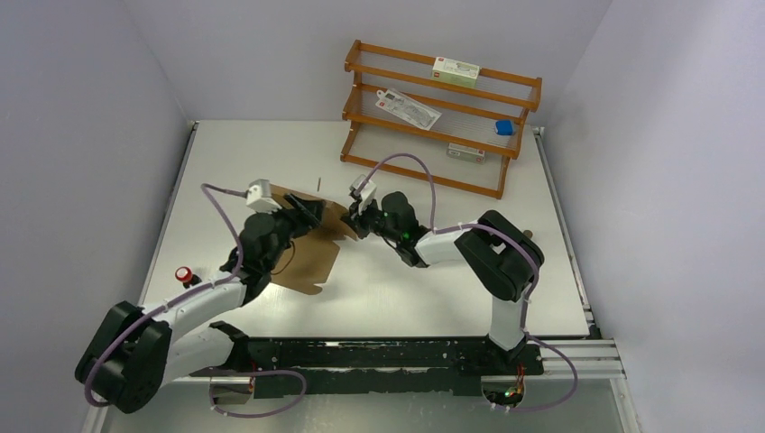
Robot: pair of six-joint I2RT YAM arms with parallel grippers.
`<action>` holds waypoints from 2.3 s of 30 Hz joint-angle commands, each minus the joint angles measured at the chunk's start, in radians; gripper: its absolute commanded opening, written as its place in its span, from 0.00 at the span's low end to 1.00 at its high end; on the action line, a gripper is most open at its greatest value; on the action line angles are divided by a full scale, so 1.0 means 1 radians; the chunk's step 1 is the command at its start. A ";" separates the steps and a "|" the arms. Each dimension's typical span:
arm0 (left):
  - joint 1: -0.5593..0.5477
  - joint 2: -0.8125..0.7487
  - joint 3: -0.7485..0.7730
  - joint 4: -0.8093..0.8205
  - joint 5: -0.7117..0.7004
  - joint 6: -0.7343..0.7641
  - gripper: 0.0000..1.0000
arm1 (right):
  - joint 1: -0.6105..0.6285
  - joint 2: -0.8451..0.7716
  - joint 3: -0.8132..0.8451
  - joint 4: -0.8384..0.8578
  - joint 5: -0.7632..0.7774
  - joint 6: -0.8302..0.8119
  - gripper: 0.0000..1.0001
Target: Fold the paper box
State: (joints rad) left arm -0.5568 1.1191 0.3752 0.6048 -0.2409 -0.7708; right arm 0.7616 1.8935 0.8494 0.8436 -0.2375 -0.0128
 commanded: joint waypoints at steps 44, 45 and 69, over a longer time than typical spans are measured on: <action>0.283 0.231 -0.153 0.585 0.460 -0.591 0.05 | 0.009 -0.074 0.036 -0.177 0.372 0.156 0.00; 0.272 0.218 -0.155 0.582 0.452 -0.590 0.05 | 0.009 -0.074 0.040 -0.183 0.387 0.167 0.00; 0.228 0.315 -0.096 0.595 0.406 -0.551 0.72 | 0.020 -0.056 0.019 -0.162 0.349 0.087 0.00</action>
State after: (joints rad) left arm -0.3733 1.4185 0.2012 1.1534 0.1478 -1.3437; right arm 0.7765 1.8366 0.8951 0.6388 0.1566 0.1352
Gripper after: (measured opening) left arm 0.662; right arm 0.017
